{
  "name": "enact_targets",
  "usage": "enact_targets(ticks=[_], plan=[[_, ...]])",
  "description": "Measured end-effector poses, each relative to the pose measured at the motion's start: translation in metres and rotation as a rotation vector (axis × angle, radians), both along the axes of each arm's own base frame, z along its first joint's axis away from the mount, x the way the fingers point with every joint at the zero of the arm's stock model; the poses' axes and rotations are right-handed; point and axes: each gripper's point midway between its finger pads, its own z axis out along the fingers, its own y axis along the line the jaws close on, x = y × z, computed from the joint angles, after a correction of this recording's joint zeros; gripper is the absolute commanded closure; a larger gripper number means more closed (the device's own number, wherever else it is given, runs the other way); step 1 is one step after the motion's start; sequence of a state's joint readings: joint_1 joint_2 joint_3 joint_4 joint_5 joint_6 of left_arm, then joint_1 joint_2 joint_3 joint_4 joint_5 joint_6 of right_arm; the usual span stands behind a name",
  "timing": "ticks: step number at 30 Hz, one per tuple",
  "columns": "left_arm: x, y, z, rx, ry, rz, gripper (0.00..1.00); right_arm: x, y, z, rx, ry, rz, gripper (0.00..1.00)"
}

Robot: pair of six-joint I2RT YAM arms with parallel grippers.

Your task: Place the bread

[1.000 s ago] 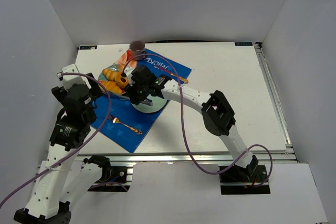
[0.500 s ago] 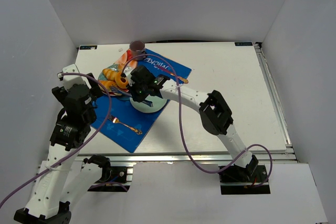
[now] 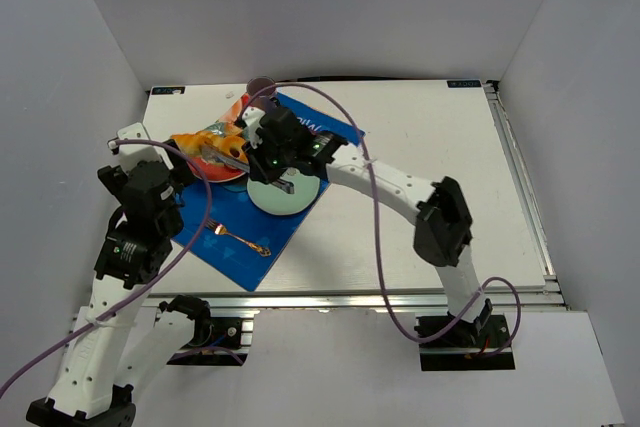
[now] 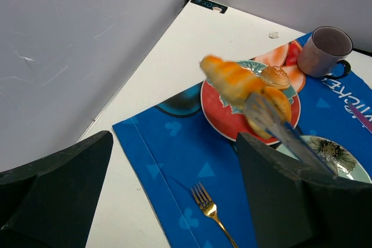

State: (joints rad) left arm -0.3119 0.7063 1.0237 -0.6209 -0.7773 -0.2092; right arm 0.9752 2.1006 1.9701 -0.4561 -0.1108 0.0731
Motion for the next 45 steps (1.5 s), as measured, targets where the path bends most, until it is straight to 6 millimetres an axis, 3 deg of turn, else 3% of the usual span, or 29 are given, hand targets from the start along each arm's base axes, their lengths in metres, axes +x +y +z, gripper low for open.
enact_targets(ticks=[4, 7, 9, 12, 17, 32, 38, 45], plan=[[-0.002, 0.0, 0.002, -0.015, -0.019, 0.002, 0.02, -0.01, -0.027, 0.047, 0.063, -0.058, -0.04, 1.0], [-0.002, 0.0, 0.006, -0.032, -0.043, 0.002, 0.03, -0.019, -0.062, 0.055, 0.06, -0.093, -0.106, 1.0], [-0.002, 0.0, 0.009, -0.04, -0.059, 0.002, 0.03, -0.023, -0.087, 0.044, 0.025, -0.093, -0.15, 1.0], [-0.001, -0.002, 0.011, -0.047, -0.071, -0.006, 0.03, -0.023, -0.122, 0.013, -0.053, -0.079, -0.22, 1.0], [0.003, -0.006, 0.01, -0.056, -0.076, -0.022, 0.03, -0.022, -0.156, -0.035, -0.169, -0.032, -0.291, 1.0], [0.002, -0.006, 0.007, -0.058, -0.072, -0.027, 0.03, -0.036, -0.171, -0.075, -0.226, 0.042, -0.321, 1.0], [0.002, -0.006, 0.007, -0.058, -0.072, -0.027, 0.03, -0.038, -0.171, -0.078, -0.224, 0.055, -0.319, 1.0], [0.003, -0.007, 0.004, -0.055, -0.064, -0.028, 0.03, -0.041, -0.17, -0.079, -0.22, 0.068, -0.313, 0.7]])
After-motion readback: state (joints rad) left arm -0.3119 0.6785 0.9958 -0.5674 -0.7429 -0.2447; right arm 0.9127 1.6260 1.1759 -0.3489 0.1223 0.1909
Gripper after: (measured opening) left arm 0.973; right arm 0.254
